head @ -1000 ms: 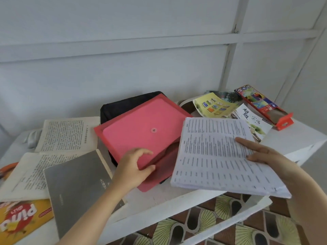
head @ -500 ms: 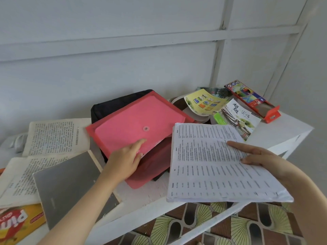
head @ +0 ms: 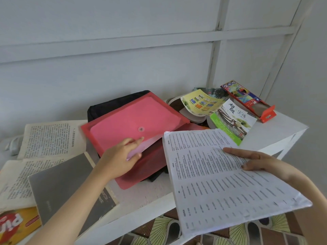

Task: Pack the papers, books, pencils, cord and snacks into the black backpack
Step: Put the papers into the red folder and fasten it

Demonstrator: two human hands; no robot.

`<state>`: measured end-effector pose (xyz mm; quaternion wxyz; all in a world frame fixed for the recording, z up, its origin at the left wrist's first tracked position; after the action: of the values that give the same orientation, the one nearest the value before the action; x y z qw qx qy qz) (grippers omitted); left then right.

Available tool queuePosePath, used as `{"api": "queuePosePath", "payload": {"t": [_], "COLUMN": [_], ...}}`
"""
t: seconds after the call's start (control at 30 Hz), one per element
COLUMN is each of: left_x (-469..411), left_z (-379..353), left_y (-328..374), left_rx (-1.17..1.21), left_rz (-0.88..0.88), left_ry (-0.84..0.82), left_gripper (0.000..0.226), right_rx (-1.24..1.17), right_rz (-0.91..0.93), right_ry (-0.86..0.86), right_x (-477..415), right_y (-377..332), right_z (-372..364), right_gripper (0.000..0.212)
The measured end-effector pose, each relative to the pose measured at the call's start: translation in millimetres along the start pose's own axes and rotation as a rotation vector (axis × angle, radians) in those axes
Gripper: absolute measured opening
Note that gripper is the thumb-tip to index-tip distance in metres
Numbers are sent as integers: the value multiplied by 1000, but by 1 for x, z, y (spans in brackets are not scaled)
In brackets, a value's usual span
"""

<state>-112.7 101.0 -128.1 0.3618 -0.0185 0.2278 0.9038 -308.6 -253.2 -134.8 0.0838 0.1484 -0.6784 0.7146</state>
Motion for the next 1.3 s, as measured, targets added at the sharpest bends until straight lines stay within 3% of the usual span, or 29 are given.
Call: {"api": "queuePosePath", "payload": {"t": [0.07,0.17,0.2,0.37,0.63,0.8,0.97,1.13,1.2,1.3], "left_x": [4,10,12,22,22,14,4,-1,-2,-2], "left_z": [3,8,9,15,17,13,10,4,3,3], "left_y": [0,1,1,-11,-1,9,19,21,19,19], "left_rx": [-44,-50,-6,150,-62,-151,-170,-162,-143,-118], "left_rz": [66,127,147,183,140,133,129,138,151,153], "left_ry": [-96,-237,-269,-292,-63,3,30,38,22,53], "left_gripper": [66,123,131,115,132,136,137,134,133,135], "right_rx": [2,-31,-35,-5,3,53,72,142,102,74], "right_rz": [-5,-7,-5,3,-23,119,207,317,346,298], "right_ry": [-25,-59,-68,-121,-132,-46,11,32,45,-25], "right_x": [-1,-4,-5,-6,-11,-5,-13,-17,-21,-25], "right_y": [1,3,3,4,-4,-23,-42,-56,-60,-63], "right_z": [2,4,4,5,3,-5,-14,-16,-15,-19], "right_gripper": [53,52,53,73,76,74,49,59,51,56]}}
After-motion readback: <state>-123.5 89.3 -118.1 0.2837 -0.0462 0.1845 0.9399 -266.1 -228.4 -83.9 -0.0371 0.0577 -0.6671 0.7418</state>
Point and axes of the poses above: each hand's wrist, its own x-axis away from the middle knuckle, its own z-axis out of the back of the hand, y = z × x, the point moved 2 cm from there along -x, towards the middle knuckle, and after that the axes turned 7 degrees about x, right-handed, at the moved point
